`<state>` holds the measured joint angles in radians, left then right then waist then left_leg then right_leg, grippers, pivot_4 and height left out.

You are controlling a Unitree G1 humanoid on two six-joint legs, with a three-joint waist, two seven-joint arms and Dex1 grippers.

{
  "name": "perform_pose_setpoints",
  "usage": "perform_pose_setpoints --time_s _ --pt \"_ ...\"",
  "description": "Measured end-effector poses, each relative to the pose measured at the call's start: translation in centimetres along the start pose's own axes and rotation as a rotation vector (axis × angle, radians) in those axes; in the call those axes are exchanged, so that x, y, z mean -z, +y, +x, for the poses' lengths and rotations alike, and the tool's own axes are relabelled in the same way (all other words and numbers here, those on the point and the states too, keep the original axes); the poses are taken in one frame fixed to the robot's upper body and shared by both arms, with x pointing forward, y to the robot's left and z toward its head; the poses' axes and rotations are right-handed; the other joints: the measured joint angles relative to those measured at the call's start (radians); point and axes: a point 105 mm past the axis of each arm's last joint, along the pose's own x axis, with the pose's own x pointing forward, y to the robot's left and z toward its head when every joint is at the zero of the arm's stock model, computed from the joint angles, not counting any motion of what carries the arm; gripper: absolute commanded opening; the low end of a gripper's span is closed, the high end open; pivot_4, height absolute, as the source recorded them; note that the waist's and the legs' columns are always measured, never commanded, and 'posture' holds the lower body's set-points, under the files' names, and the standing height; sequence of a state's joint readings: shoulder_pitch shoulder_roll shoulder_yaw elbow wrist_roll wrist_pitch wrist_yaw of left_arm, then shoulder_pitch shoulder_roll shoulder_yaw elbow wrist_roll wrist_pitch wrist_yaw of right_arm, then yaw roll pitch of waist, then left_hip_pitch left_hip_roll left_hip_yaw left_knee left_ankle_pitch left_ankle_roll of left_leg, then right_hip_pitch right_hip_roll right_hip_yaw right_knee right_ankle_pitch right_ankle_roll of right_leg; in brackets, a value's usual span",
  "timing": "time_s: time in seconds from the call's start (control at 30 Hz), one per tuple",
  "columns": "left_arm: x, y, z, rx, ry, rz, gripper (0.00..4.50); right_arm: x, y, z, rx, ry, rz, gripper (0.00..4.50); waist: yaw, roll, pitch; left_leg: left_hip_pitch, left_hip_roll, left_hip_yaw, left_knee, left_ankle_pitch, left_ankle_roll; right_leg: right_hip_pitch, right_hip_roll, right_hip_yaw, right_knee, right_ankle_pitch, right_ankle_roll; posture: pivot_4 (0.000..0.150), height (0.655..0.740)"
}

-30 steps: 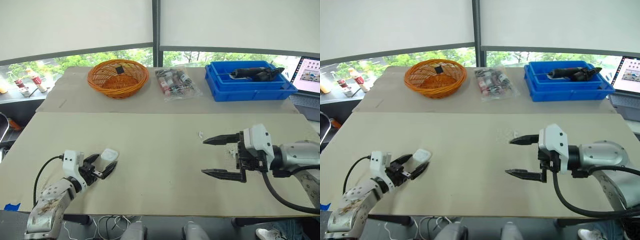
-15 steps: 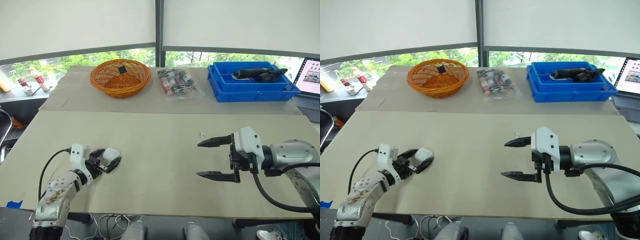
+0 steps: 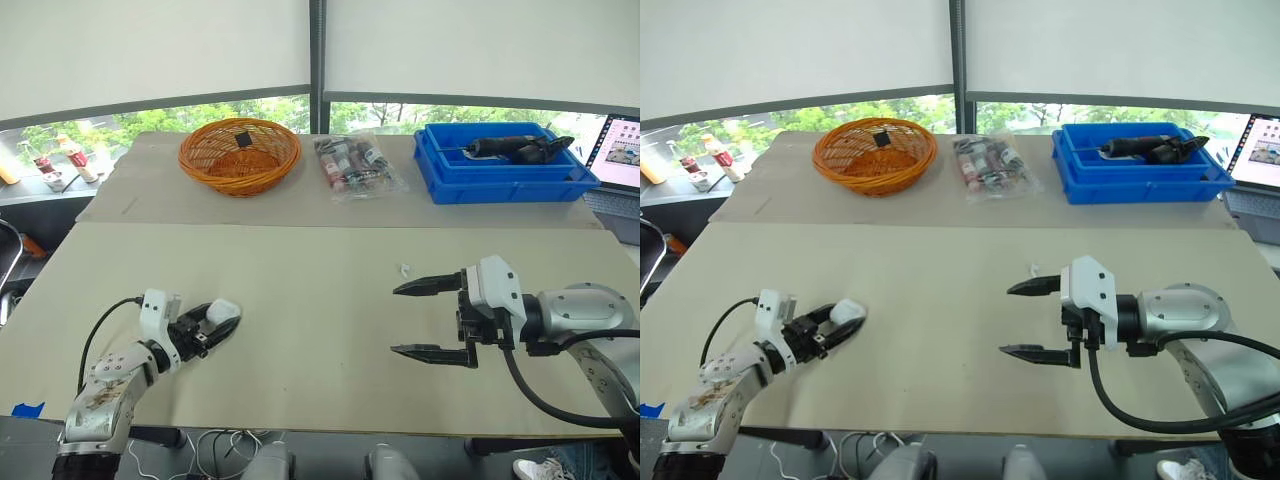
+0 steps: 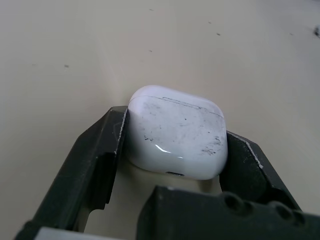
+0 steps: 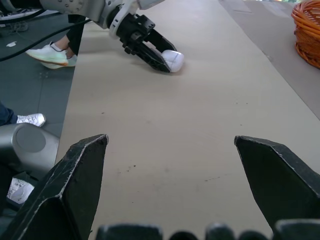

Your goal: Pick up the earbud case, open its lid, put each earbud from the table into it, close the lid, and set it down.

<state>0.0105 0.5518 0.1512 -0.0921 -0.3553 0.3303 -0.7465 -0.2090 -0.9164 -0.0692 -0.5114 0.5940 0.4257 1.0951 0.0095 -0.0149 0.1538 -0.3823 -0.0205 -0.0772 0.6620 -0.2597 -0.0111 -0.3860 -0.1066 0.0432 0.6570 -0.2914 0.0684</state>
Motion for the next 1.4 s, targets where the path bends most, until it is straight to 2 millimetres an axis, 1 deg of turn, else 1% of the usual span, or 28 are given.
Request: perform_pose_setpoints --time_s 0.07,0.13,0.17,0.23,0.33,0.43,0.53,0.7,0.83,0.97,1.2,1.37,1.4 --pt "-0.3 -1.4 0.4 0.067 -0.012 0.027 2.58 0.0 -0.2 -0.1 0.023 0.006 0.008 4.50 0.003 0.000 0.000 -0.001 0.000 0.000 0.000 0.000 0.000 0.000 0.000 0.000 0.000 0.000 0.000 0.150 0.7400" --pt "-0.6 -3.5 1.4 0.148 -0.036 0.042 2.58 0.2 -0.3 -0.1 0.034 0.018 0.024 4.50 0.003 -0.001 0.000 -0.002 0.000 0.000 0.000 0.000 0.000 -0.001 0.000 0.000 0.000 0.000 0.000 0.150 0.7400" --pt "-1.2 -4.8 2.2 0.192 -0.067 0.059 2.58 0.2 -0.3 -0.1 0.038 0.024 0.032 4.50 0.003 -0.001 0.001 -0.002 0.000 0.000 0.001 0.000 0.000 -0.001 0.000 0.000 0.000 0.000 0.000 0.150 0.7400" --pt "-2.8 -6.7 3.2 0.254 -0.135 0.107 2.58 0.2 -0.4 0.0 0.053 0.032 0.041 4.50 0.001 -0.002 0.001 -0.003 0.000 0.000 0.001 0.000 0.000 -0.002 0.000 -0.001 0.000 0.000 0.000 0.150 0.7400" --pt "-5.1 -8.7 4.1 0.317 -0.225 0.195 2.58 0.4 -0.2 0.3 0.059 0.048 0.073 4.50 -0.003 -0.002 0.001 -0.002 0.000 0.000 0.001 0.000 0.000 -0.002 0.000 0.000 0.000 0.000 0.000 0.150 0.7400" --pt "-6.1 -10.7 4.8 0.379 -0.285 0.264 2.58 0.3 -0.6 1.1 0.091 0.040 0.137 4.50 -0.009 -0.002 0.001 -0.003 0.000 0.000 0.001 0.000 0.000 -0.001 0.000 0.000 0.000 0.000 0.000 0.150 0.7400" --pt "-7.2 -12.5 5.5 0.428 -0.354 0.315 2.58 -0.4 -0.9 2.2 0.098 -0.005 0.235 4.50 -0.010 -0.002 0.001 -0.003 0.000 0.000 0.001 0.000 0.000 -0.002 0.000 -0.001 0.000 0.000 0.000 0.150 0.7400" --pt "-8.7 -13.1 5.6 0.433 -0.436 0.394 2.58 -1.0 -0.9 3.9 0.081 -0.058 0.409 4.50 -0.010 -0.002 0.001 -0.003 0.000 -0.001 0.001 0.000 0.000 -0.002 0.000 -0.001 0.000 0.000 0.000 0.150 0.7400" --pt "-9.2 -13.4 5.7 0.438 -0.474 0.412 2.58 -1.1 -1.0 4.6 0.061 -0.049 0.515 4.50 -0.010 -0.002 0.001 -0.004 -0.001 -0.001 0.002 0.000 0.000 -0.002 0.000 -0.001 0.000 0.000 0.000 0.150 0.7400" --pt "-9.4 -13.5 5.7 0.439 -0.494 0.431 2.58 -0.9 -0.7 5.0 0.045 -0.027 0.578 4.50 -0.010 -0.002 0.001 -0.004 -0.001 -0.001 0.002 0.000 0.000 -0.002 0.000 -0.001 0.000 0.000 0.000 0.150 0.7400" --pt "-10.1 -13.9 5.7 0.454 -0.536 0.498 2.58 -0.3 -1.0 5.8 0.058 -0.013 0.666 4.50 -0.014 -0.002 0.001 -0.004 -0.001 0.000 0.002 0.000 0.000 -0.002 0.000 -0.001 0.000 0.000 0.000 0.150 0.7400" --pt "-10.3 -14.0 5.7 0.457 -0.554 0.516 2.58 0.2 -1.0 5.5 0.040 -0.012 0.747 4.50 -0.015 -0.002 0.001 -0.005 -0.001 0.000 0.002 0.000 0.000 -0.002 0.000 -0.002 0.000 0.000 0.000 0.150 0.7400" --pt "-10.3 -14.0 5.6 0.458 -0.560 0.521 2.58 0.3 -1.0 5.5 0.037 -0.011 0.763 3.94 -0.016 -0.002 0.001 -0.005 -0.001 0.000 0.002 0.000 0.000 -0.003 0.000 -0.002 0.000 0.000 0.000 0.150 0.7400"
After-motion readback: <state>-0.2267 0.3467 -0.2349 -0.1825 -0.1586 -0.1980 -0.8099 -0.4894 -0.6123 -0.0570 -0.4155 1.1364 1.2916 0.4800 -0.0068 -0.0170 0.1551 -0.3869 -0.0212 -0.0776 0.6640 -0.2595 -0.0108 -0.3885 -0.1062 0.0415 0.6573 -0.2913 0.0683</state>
